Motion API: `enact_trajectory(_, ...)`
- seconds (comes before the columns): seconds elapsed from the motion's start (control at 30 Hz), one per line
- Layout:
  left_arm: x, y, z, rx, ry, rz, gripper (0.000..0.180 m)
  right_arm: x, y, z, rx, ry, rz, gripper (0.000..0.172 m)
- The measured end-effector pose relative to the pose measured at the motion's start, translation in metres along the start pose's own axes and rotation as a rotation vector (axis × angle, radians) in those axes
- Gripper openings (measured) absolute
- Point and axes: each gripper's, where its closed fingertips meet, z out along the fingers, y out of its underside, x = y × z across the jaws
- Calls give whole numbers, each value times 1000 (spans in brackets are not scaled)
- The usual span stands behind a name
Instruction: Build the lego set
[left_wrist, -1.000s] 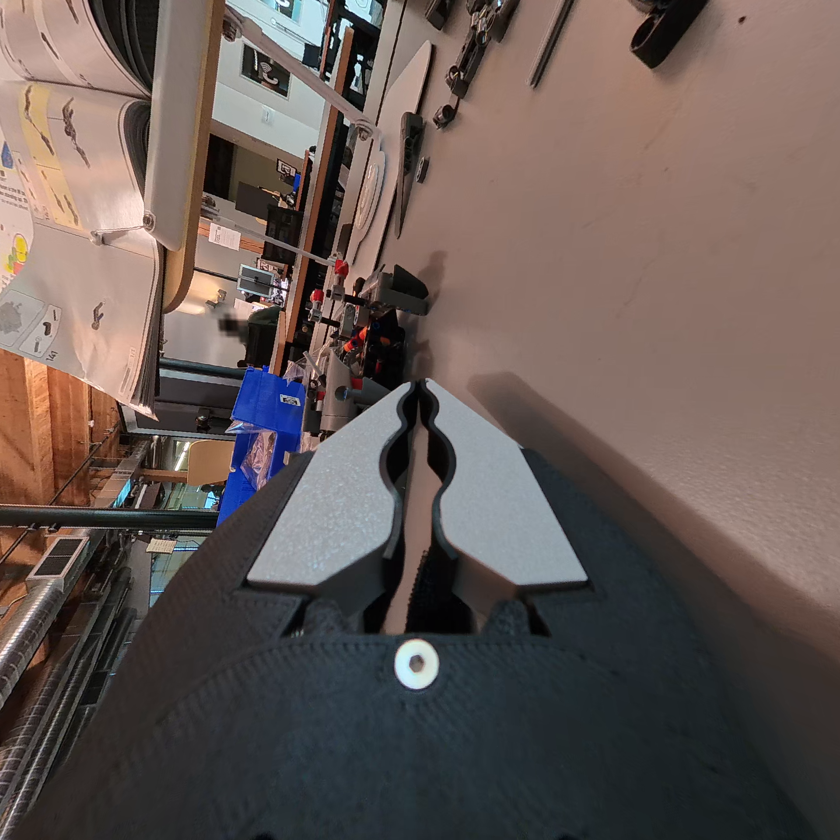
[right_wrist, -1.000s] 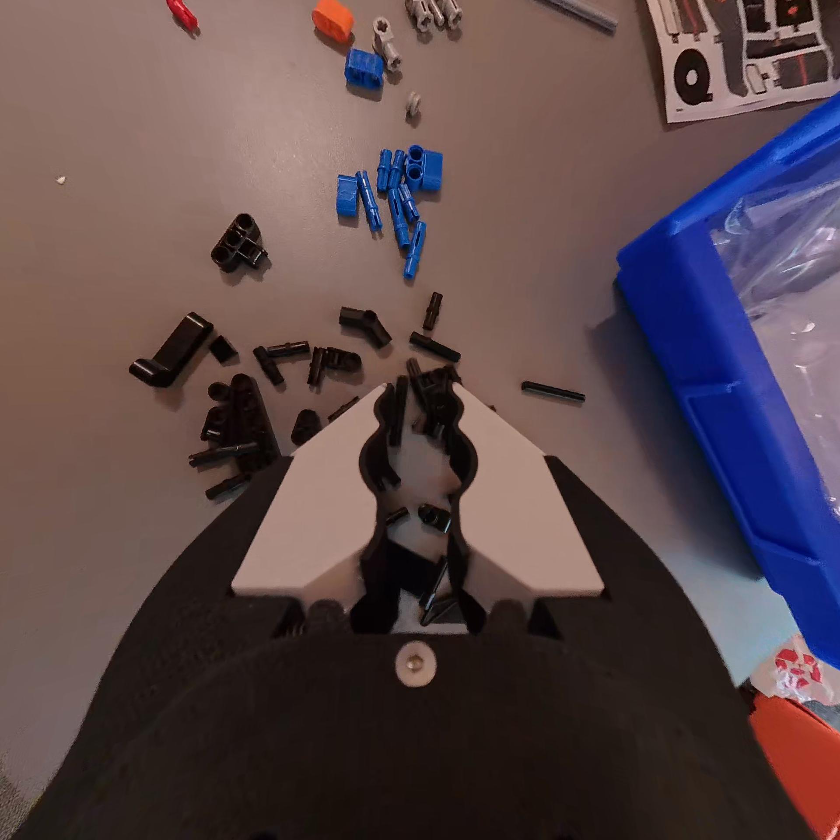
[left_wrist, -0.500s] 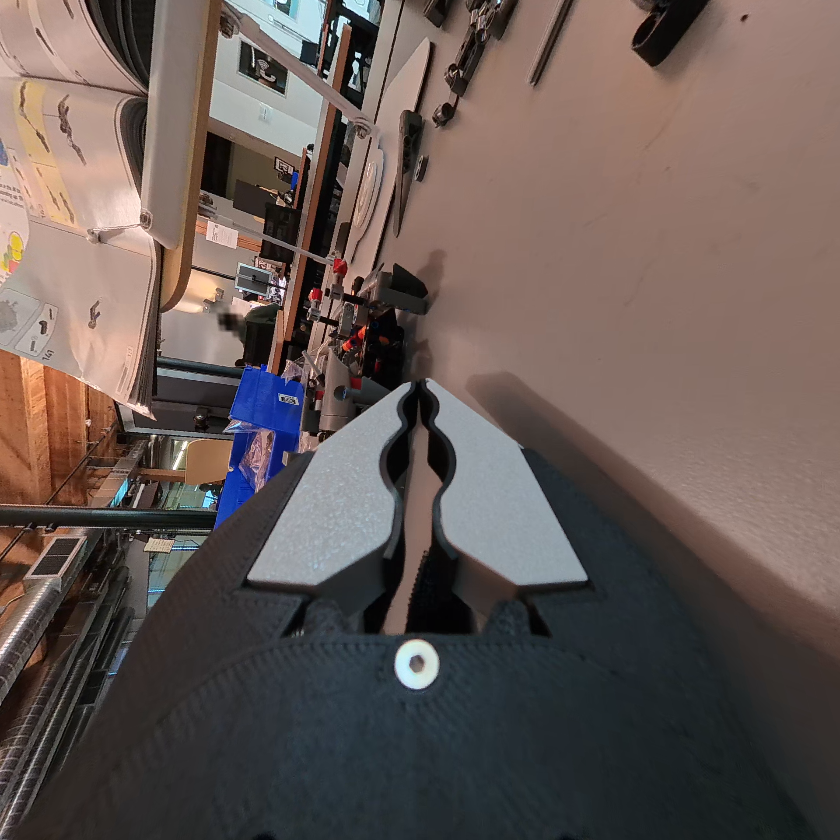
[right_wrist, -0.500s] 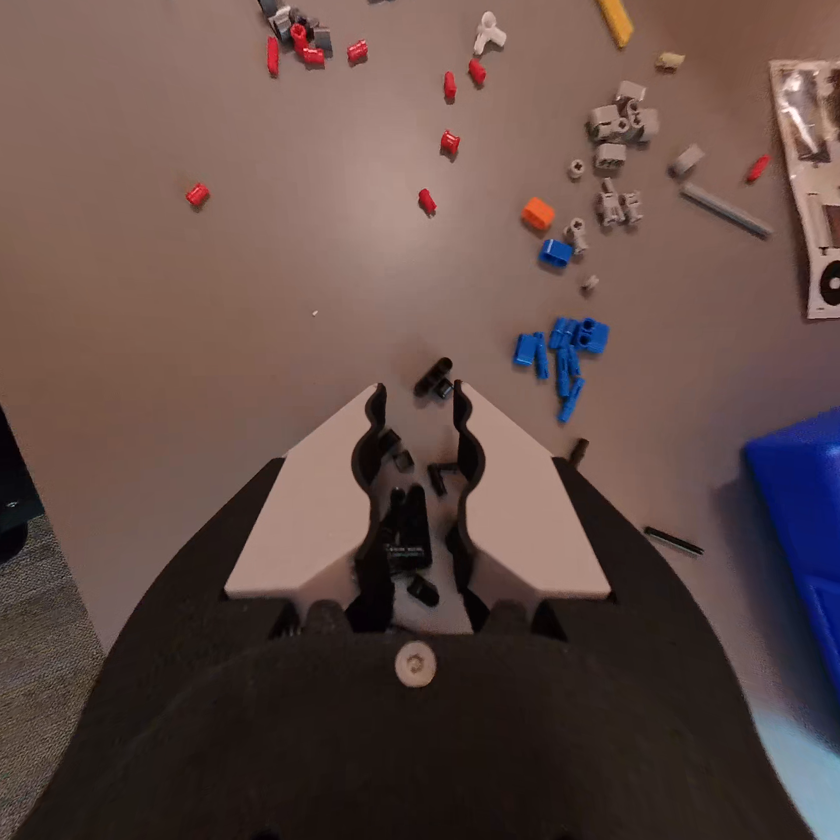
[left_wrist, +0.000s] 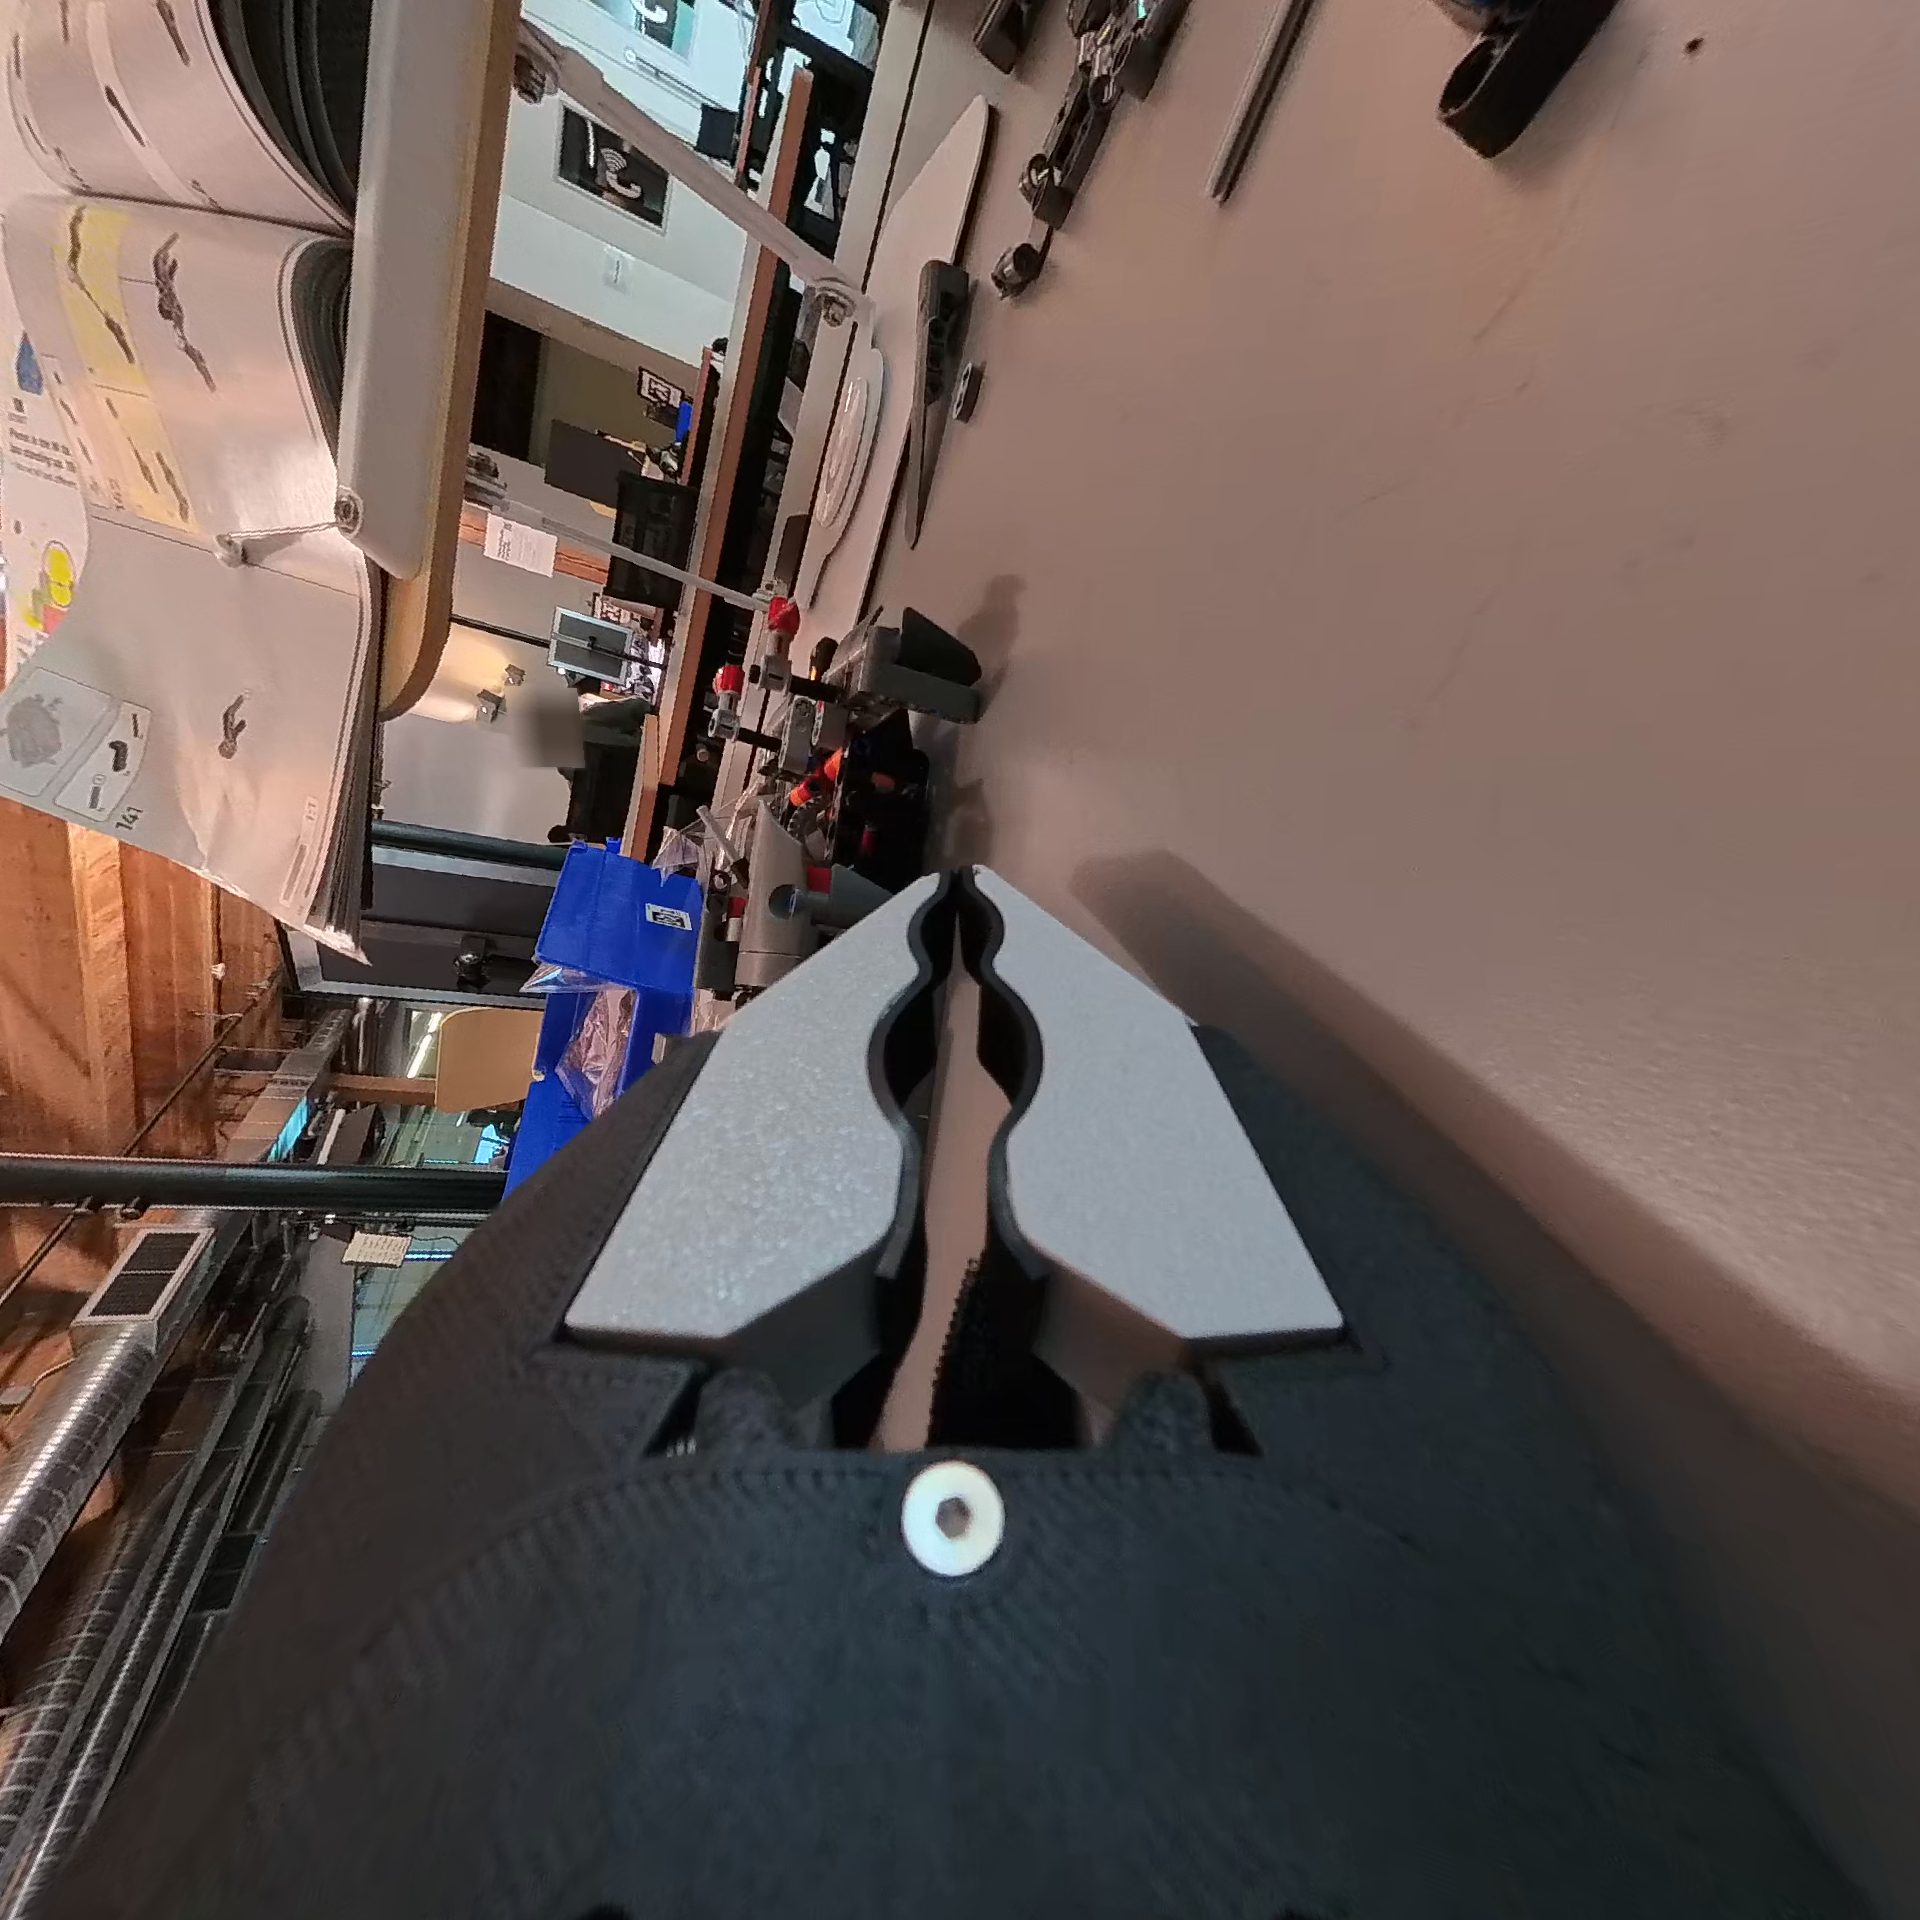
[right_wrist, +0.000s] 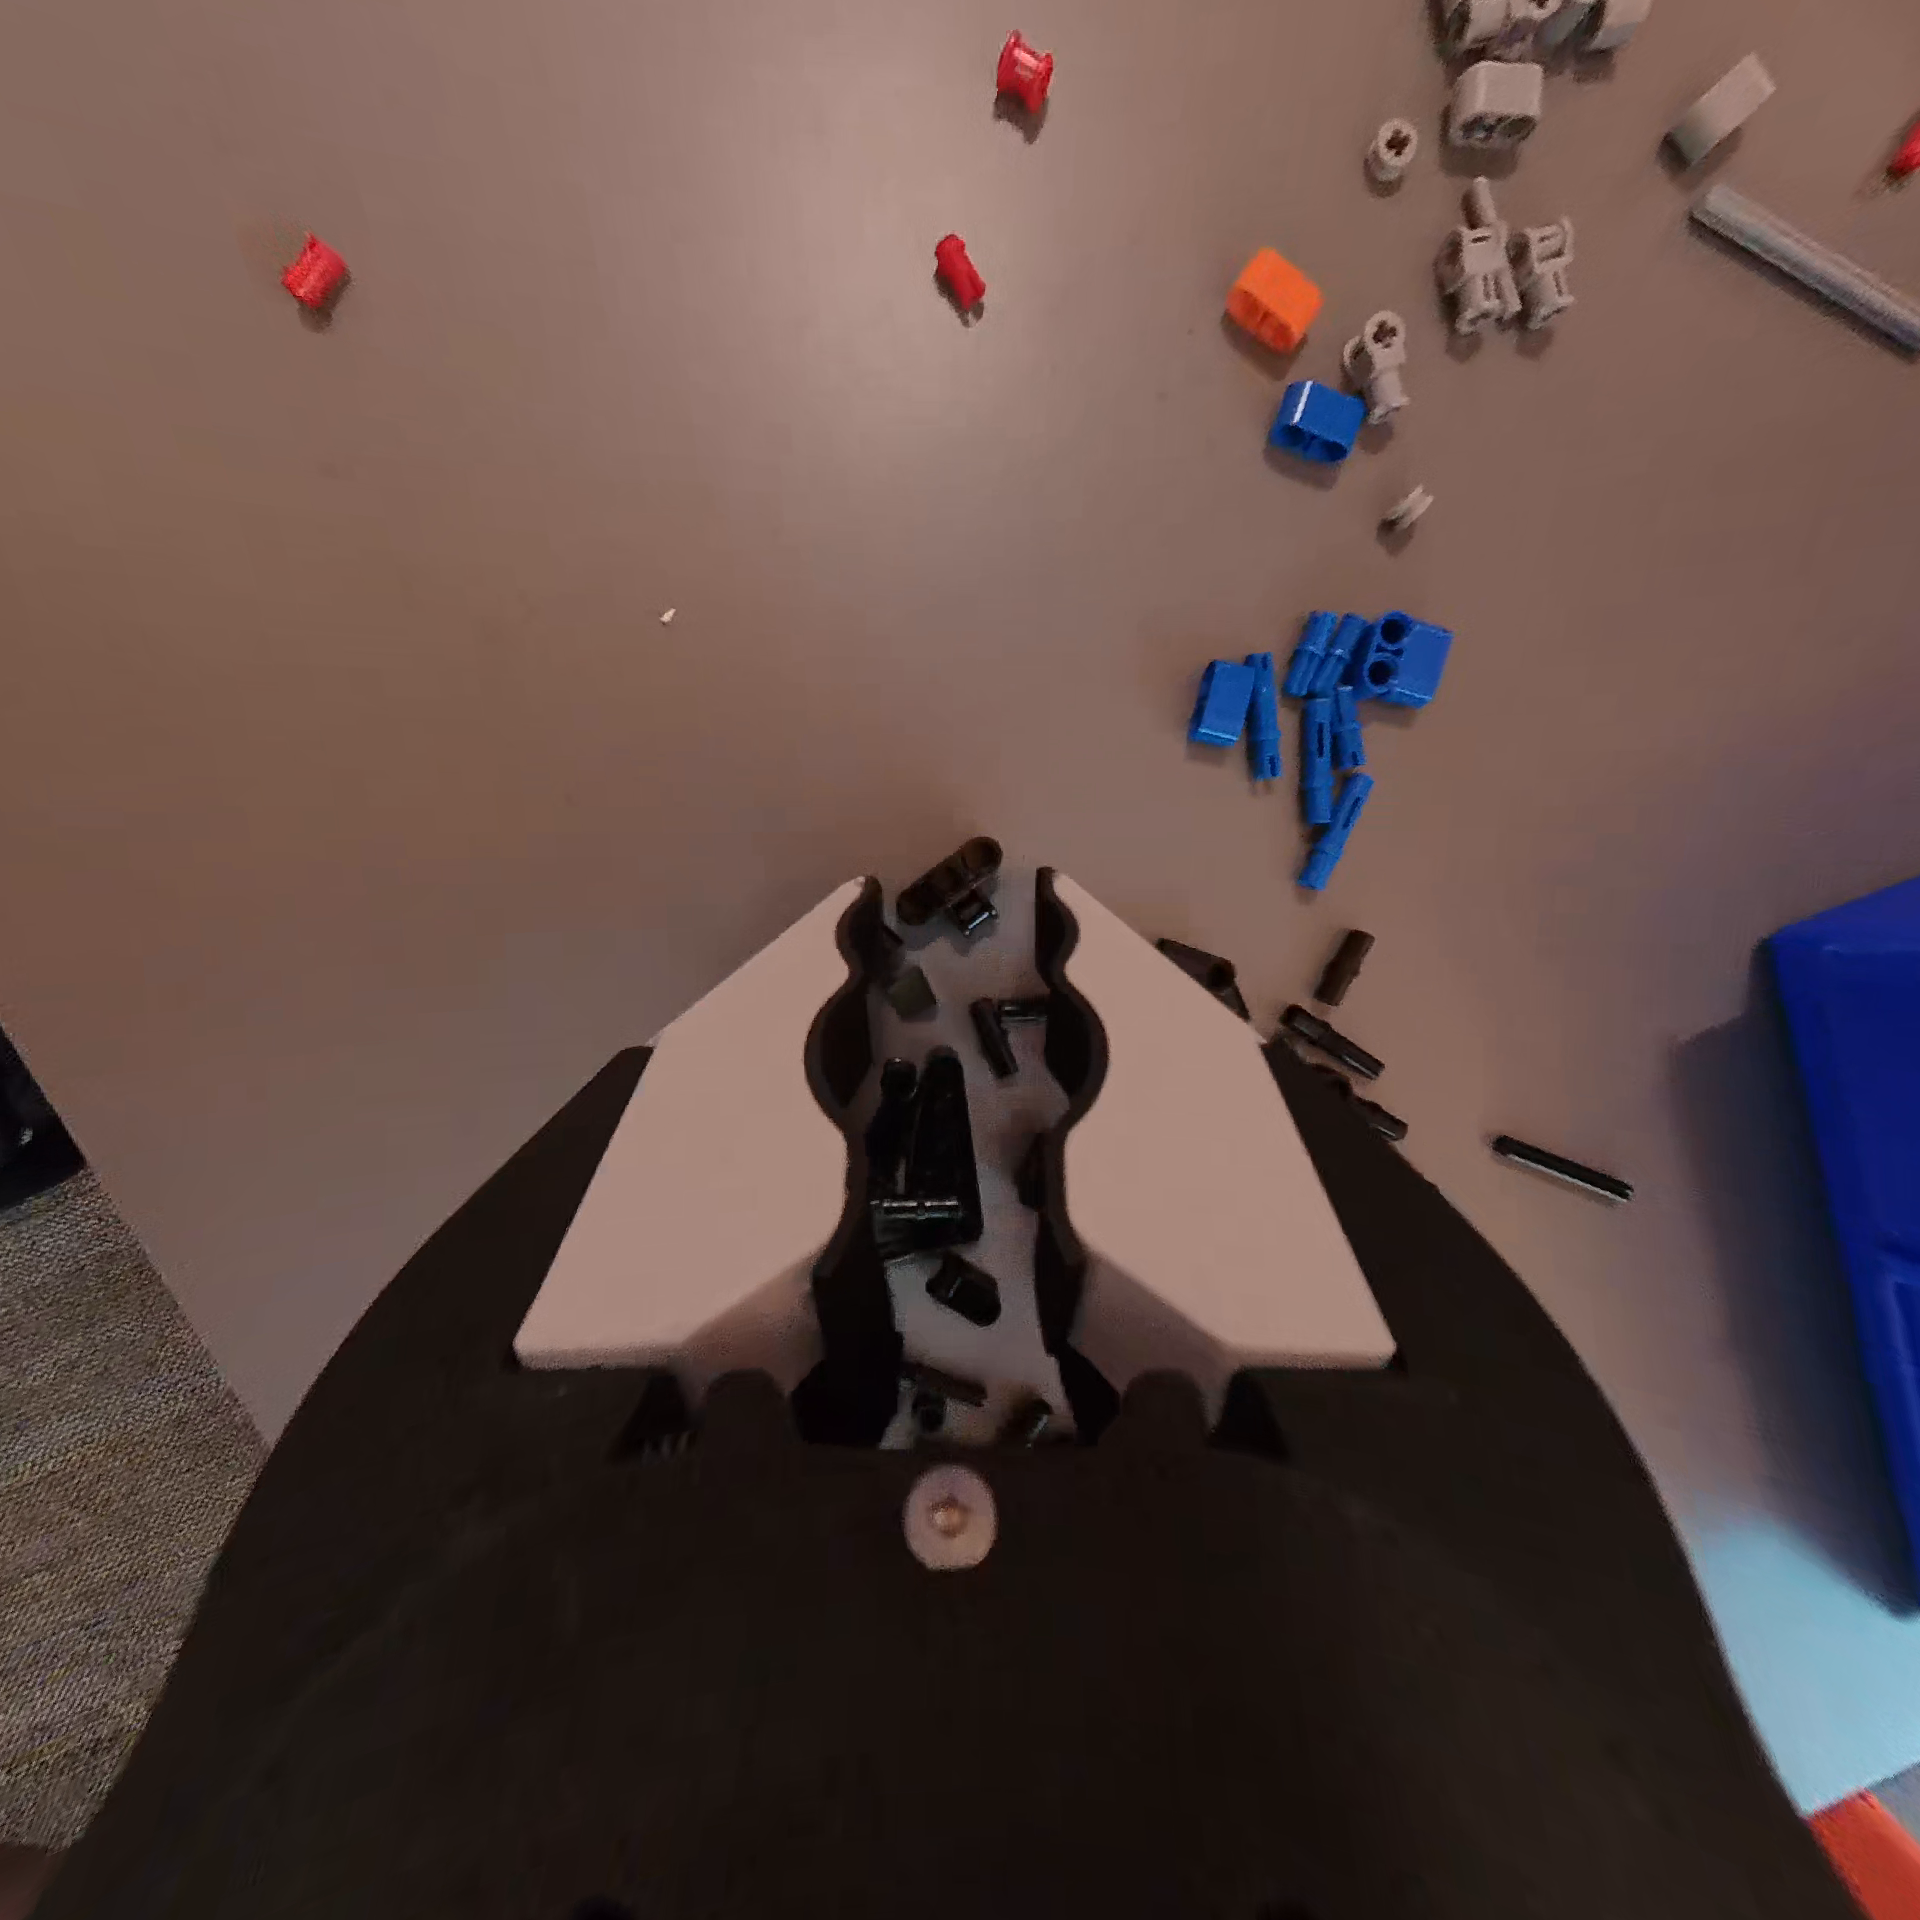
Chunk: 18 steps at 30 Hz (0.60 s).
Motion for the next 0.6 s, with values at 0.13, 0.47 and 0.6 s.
enact_trajectory(0.13,-1,1,0,-5,-6,3,0,1,-22,-11,57,39,-14,24)
enact_trajectory(0.47,-1,1,0,-8,-14,5,0,-2,-160,-6,406,145,-21,39)
enact_trajectory(0.6,-2,0,0,-5,-22,8,0,-1,-196,12,458,166,-18,42)
